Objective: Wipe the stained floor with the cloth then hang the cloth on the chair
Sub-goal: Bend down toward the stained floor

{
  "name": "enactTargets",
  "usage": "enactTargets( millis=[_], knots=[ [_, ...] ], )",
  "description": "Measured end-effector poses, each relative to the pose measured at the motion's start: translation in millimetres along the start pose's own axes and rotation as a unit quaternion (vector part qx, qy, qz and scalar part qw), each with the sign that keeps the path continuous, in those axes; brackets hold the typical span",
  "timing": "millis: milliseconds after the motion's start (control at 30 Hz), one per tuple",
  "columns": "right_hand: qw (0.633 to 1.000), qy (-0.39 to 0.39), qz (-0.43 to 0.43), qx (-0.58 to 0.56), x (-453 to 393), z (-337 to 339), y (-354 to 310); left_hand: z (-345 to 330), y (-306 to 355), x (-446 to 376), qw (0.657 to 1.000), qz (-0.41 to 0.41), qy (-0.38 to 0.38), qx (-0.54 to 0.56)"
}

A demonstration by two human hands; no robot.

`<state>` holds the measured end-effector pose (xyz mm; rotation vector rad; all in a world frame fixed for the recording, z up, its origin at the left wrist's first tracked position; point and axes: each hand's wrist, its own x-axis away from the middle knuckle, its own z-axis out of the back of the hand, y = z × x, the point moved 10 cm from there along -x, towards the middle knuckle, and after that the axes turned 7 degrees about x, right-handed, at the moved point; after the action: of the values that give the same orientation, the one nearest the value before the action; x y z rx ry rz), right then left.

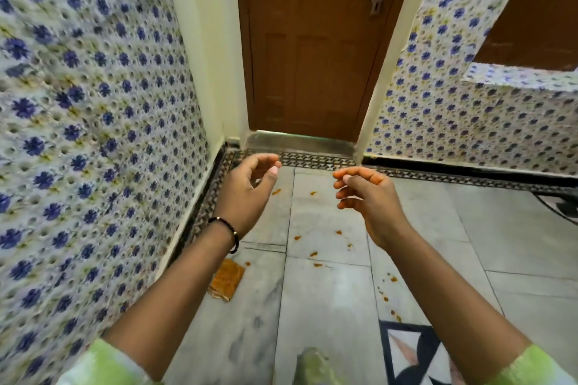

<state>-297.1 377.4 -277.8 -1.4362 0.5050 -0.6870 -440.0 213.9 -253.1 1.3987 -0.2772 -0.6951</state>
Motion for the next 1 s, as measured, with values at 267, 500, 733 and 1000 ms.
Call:
enactTargets(
  millis=[267,500,733,1000],
  knots=[
    [0.994,-0.056,-0.086,0.022,-123,-40,73,14,-115,-77,0.995,0.1,0.027,0.007],
    [0.982,-0.115,-0.146,0.04,-250,-86,136,35,-251,-145,0.97,0.226,0.087,-0.007],
    [0.949,-0.186,-0.245,0.066,-298,-152,303,44,-432,-135,0.937,0.33,0.111,-0.024],
    [0.908,-0.247,-0.306,0.145,-324,-225,600,41,-730,-71,0.902,0.404,0.106,-0.11]
  ],
)
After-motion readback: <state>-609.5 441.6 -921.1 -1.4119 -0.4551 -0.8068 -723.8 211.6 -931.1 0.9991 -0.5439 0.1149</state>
